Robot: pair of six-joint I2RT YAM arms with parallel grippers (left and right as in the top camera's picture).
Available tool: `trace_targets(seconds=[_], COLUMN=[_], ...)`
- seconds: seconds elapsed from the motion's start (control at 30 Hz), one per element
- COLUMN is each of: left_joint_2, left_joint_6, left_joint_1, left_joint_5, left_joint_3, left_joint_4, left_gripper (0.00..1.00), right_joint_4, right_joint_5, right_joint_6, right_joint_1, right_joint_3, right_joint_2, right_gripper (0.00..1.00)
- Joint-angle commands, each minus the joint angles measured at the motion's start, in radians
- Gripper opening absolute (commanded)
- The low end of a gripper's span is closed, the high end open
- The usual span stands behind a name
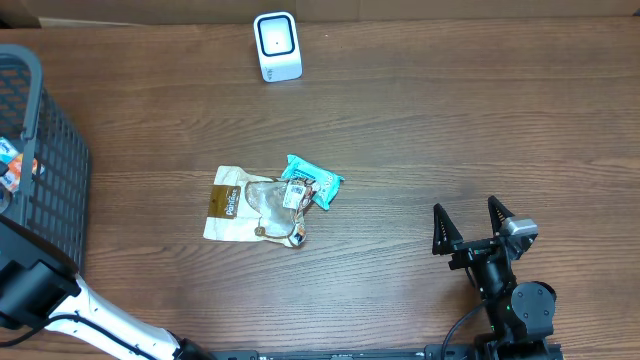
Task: Scan the item barcode
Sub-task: 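Reach the left gripper into the basket and grasp the green-capped bottle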
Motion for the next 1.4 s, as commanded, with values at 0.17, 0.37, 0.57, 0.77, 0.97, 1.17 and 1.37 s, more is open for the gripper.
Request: trace_targets(seconds=[0.17,0.37,0.57,0.77,0.97,1.17,1.37], left_joint_2=[0.037,0.075,0.084,0.078,0.039,-0.073,-0.282], left_joint_6=[-0.046,-0.045,-0.046,-0.046,-0.047,-0.054,-0.053], left_joint_1=[-0.002,-0.002,-0.003,-0.003,-0.008,-0.023,-0.059], left_joint_5=[-0.04,-0.023,-0.022,0.002,0.067,0.21,0.223], left_joint_3=[-0.011,-0.011,-0.009,0.0,0.018,0.046,0.049], left_joint_4=[0.041,0.038,0.05,0.038,0.019,0.012,-0.007], left_gripper=[0.95,0.93,0.82,0.56,0.56,0.55,0.55], right_joint_4=[0.004,0.004,0.004,0.004,0.004,0.004,0.004], right_joint_5=[-0.001,-0.001,-0.001,-0.001,-0.001,-0.001,-0.001], right_joint_6=[-0.002,-0.002,-0.002,-0.002,-0.002,-0.002,-0.002], right_joint_1=[0.005,0.005,0.005,0.005,0.005,0.005,0.005], right_joint_3=[-0.01,-0.01,-0.01,-0.01,-0.01,-0.01,-0.01], right_joint_2=[-0.012,-0.012,-0.012,-0.012,-0.012,-0.012,-0.012], right_gripper=[1.0,1.0,1.0,1.0,1.0,1.0,1.0])
